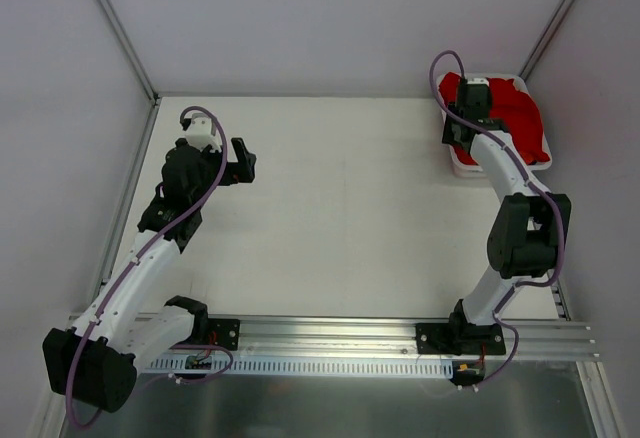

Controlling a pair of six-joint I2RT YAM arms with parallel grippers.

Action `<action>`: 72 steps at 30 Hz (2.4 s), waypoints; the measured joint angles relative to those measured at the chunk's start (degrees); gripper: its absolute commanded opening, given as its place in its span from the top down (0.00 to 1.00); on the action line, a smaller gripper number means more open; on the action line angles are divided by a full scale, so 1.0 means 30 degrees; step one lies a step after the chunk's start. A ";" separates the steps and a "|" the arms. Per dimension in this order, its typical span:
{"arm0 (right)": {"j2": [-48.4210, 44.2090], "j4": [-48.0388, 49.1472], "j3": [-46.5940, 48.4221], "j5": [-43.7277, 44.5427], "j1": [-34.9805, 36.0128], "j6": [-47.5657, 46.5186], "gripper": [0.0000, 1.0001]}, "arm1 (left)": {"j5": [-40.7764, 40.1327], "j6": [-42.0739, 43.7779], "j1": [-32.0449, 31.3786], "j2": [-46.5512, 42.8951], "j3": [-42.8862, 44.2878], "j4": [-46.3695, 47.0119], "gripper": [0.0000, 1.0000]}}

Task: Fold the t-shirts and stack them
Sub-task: Grab the tshirt from the pile

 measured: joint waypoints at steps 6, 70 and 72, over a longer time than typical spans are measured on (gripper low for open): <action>0.0000 0.0197 -0.0831 0.0000 0.0000 0.0066 0.58 | 0.0000 0.0000 0.0000 -0.0124 -0.0015 0.0000 0.01; -1.0841 -0.2084 0.8174 -0.4189 0.3417 -0.1362 1.00 | 0.0605 -0.0546 -0.0015 -0.0095 -0.0321 0.0146 0.01; -1.1664 -0.1333 0.7949 -0.4983 0.3417 -0.1086 1.00 | 0.0605 -0.0554 -0.0015 -0.0095 -0.0321 0.0153 0.01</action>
